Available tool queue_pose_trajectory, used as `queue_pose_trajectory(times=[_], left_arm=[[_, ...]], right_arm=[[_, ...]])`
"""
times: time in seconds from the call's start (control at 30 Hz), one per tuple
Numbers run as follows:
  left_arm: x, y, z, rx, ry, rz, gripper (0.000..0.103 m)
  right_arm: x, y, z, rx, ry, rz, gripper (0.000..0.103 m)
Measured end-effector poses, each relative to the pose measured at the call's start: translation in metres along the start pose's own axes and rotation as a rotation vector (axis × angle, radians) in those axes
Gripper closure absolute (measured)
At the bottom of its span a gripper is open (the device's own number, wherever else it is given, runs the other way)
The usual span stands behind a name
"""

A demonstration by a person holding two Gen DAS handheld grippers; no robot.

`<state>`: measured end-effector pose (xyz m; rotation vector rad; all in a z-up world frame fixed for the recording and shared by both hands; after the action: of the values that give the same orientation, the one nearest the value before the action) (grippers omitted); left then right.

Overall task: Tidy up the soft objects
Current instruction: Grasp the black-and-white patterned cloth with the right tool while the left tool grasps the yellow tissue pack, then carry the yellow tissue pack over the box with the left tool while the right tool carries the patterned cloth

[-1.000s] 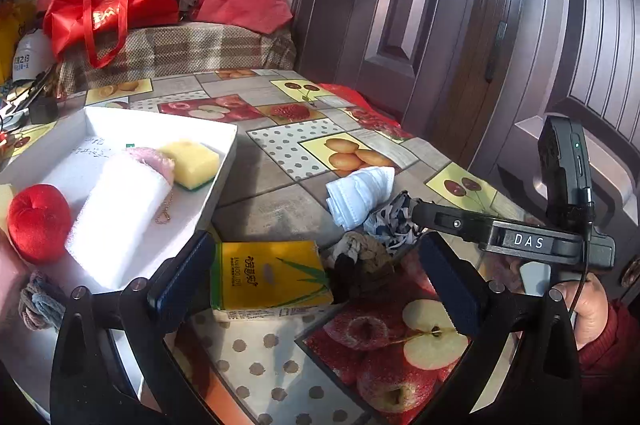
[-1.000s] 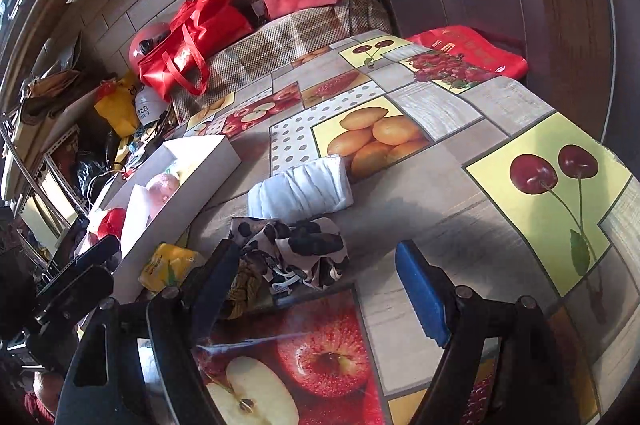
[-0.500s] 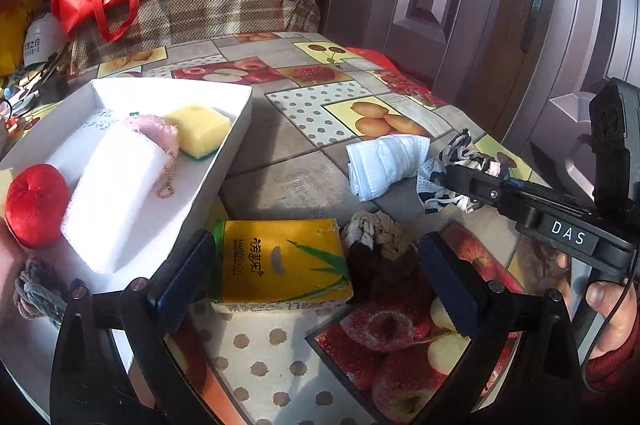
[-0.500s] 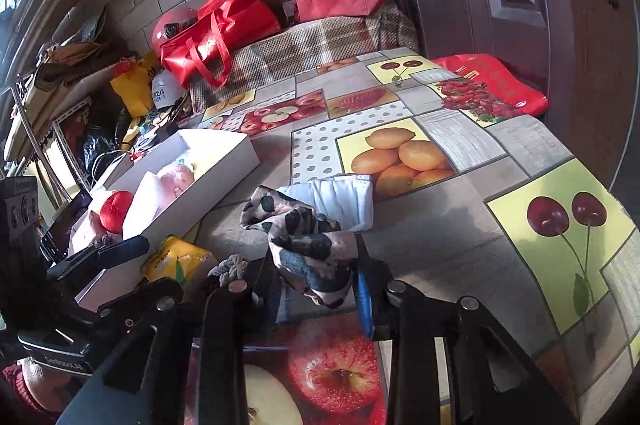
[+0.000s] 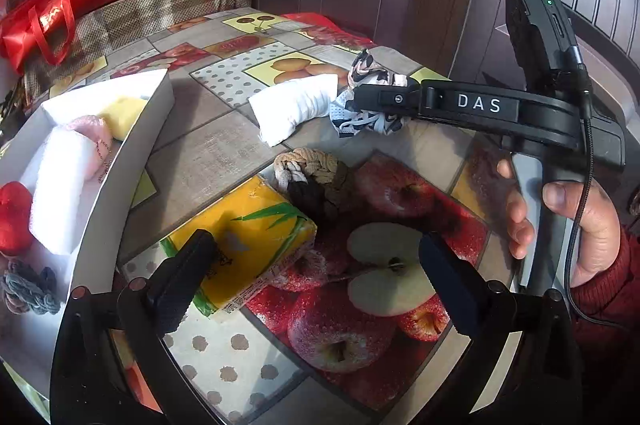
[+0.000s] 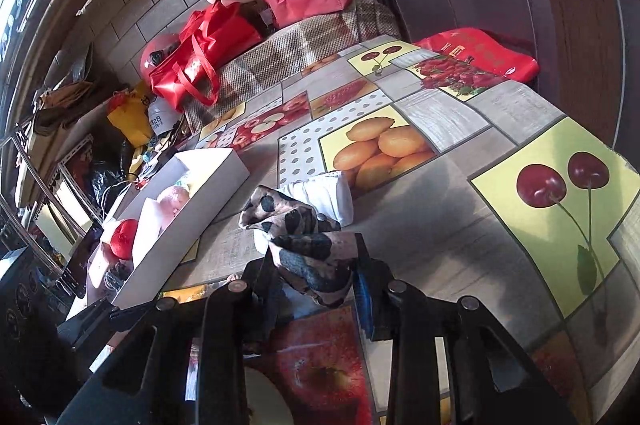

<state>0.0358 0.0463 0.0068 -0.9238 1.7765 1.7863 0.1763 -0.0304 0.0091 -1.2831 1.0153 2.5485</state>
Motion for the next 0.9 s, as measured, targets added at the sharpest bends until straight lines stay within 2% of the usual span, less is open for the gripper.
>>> queue_pose_trajectory(times=[0.1, 0.17, 0.27, 0.43, 0.47, 0.53, 0.6, 0.67, 0.77, 0.9], left_arm=[[-0.010, 0.021, 0.001, -0.046, -0.056, -0.085, 0.001], [-0.020, 0.024, 0.013, -0.081, -0.067, -0.099, 0.001], [-0.024, 0.006, 0.031, -0.046, -0.045, -0.002, 0.001], [-0.010, -0.028, 0.032, -0.067, -0.080, 0.098, 0.001], [-0.006, -0.032, 0.031, -0.057, -0.078, 0.114, 0.003], [0.000, -0.036, 0.027, -0.065, -0.094, 0.127, 0.017], [0.003, -0.033, 0.022, -0.019, -0.090, 0.119, 0.042], [0.005, -0.029, 0.015, -0.022, -0.104, 0.101, 0.053], [0.006, -0.018, 0.011, -0.055, -0.114, 0.052, 0.054], [0.001, 0.023, 0.021, -0.011, -0.059, -0.148, 0.054]], right_arm=[[0.000, 0.000, 0.000, -0.001, -0.001, -0.001, 0.072], [0.000, 0.000, 0.000, -0.001, -0.002, -0.001, 0.072], [0.001, 0.000, -0.001, -0.002, -0.009, 0.001, 0.072], [0.001, -0.002, -0.002, -0.010, -0.017, 0.008, 0.071], [0.001, -0.002, -0.002, -0.010, -0.016, 0.008, 0.071], [0.001, -0.001, -0.002, -0.012, -0.016, 0.008, 0.071], [0.002, -0.001, -0.002, -0.012, -0.016, 0.008, 0.071], [0.002, -0.001, -0.001, -0.012, -0.016, 0.007, 0.071], [0.001, 0.003, 0.000, -0.019, -0.007, -0.014, 0.072], [0.000, 0.022, 0.013, -0.031, 0.057, -0.111, 0.072]])
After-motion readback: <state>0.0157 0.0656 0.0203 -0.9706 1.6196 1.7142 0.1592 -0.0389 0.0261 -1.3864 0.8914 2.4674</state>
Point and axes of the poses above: each gripper's, at about its wrist camera, not at the fingertips, and y roughly against the way its jaws point, z to its left, x to its underside, the point moved 4 cm from there along -y, roughly the way its jaws point, and after that the axes turned 1 degree about -x, right-handed, at the moved point
